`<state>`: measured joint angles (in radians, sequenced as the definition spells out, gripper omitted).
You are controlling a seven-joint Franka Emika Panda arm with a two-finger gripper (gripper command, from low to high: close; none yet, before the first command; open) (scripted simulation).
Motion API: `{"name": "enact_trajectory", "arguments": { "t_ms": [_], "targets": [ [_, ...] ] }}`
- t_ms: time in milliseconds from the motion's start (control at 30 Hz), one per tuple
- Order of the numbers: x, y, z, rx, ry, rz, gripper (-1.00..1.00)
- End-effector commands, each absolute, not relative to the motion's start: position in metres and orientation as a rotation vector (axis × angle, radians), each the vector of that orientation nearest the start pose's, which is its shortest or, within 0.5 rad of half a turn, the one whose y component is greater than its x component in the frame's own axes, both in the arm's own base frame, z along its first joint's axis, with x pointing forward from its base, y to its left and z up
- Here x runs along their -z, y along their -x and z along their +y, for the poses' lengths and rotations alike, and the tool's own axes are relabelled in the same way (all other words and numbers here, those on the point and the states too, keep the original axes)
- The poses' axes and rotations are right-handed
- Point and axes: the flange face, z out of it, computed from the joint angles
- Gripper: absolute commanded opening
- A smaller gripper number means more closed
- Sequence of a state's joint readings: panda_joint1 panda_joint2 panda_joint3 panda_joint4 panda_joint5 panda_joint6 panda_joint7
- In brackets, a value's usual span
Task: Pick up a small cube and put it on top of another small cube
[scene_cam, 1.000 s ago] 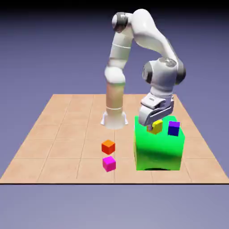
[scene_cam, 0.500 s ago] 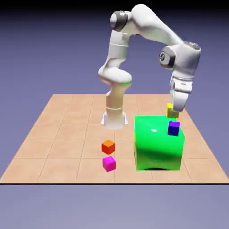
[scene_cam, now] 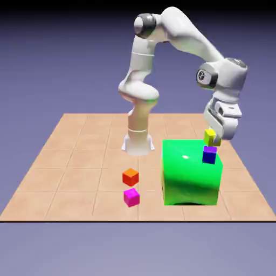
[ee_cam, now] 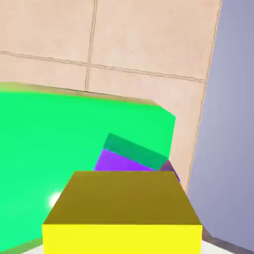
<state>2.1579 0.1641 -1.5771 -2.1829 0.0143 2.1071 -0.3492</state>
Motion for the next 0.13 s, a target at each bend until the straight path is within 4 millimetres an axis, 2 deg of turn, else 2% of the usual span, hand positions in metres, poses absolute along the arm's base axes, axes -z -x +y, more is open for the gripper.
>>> {"name": "enact_trajectory", "arguments": {
  "t_ms": [0,33,100],
  "targets": [
    [-0.3791,-0.4331,0.2941,-0.091,2.960,-1.459,-1.00],
    [-0.3791,-0.4331,0.2941,-0.091,2.960,-1.459,1.00],
    [-0.3858,-0.4333,0.2954,-0.090,2.961,-1.460,1.00]
  ]
}}
